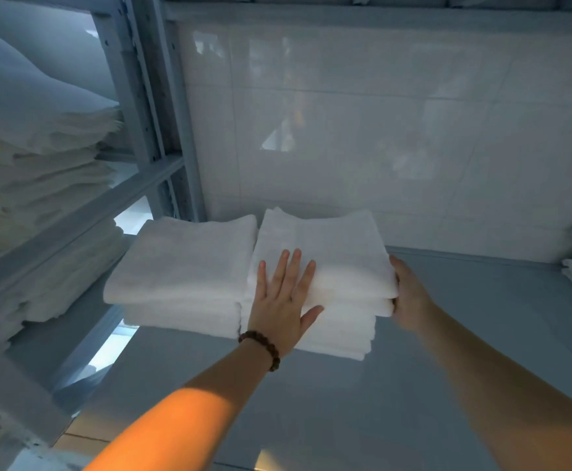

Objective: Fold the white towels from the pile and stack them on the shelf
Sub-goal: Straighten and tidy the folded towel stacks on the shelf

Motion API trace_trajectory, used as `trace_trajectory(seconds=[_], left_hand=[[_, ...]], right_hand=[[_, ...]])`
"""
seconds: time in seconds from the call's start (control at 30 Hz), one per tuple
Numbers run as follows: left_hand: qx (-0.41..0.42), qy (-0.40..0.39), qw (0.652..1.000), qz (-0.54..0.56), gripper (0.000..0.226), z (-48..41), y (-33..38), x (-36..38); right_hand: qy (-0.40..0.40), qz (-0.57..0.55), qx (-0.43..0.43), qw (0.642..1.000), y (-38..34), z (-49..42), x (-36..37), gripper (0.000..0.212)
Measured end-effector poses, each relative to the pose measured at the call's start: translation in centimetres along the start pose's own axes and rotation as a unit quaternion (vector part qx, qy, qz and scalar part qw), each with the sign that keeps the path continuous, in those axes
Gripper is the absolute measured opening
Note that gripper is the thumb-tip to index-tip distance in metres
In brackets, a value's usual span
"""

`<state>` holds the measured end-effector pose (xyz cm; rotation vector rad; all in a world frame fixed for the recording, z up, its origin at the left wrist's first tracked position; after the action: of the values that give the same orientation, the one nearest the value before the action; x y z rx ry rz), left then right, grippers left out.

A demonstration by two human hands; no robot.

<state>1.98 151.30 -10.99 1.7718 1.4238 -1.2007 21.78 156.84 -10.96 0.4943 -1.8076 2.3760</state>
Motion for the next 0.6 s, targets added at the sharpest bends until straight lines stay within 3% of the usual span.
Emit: trace_trajectory(seconds=[0.2,0.37,0.6], left_hand=[[-0.030,0.030,0.999,-0.014,0.064,-3.4,-3.2,-0.6],[-0.036,-0.007,0.999,-0.015,0.065,-2.7,-3.1,1.4],[-0.058,-0.004,0.998,-0.008,0.064,-4.0,-5.2,1.3]], right_hand=[[-0.035,-0.045,-0.050,0.997,0.0,-0.8,1.0,0.044],[0.085,-0.014,0.005,0.996,3.3,-1.2,-0.6,0.041],[0.093,0.033,0.018,0.995,3.2,-2.2,0.0,0.049]])
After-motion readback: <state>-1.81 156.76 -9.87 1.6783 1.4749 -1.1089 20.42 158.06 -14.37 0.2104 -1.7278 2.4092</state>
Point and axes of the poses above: each hand's wrist, its own z-axis away from the middle knuckle, its own x-axis out of the palm, y = z × x, the point moved 7 cm from there along -z, towards the middle knuckle, and after that the axes turned 9 degrees about -y, right-handed, at the moved point
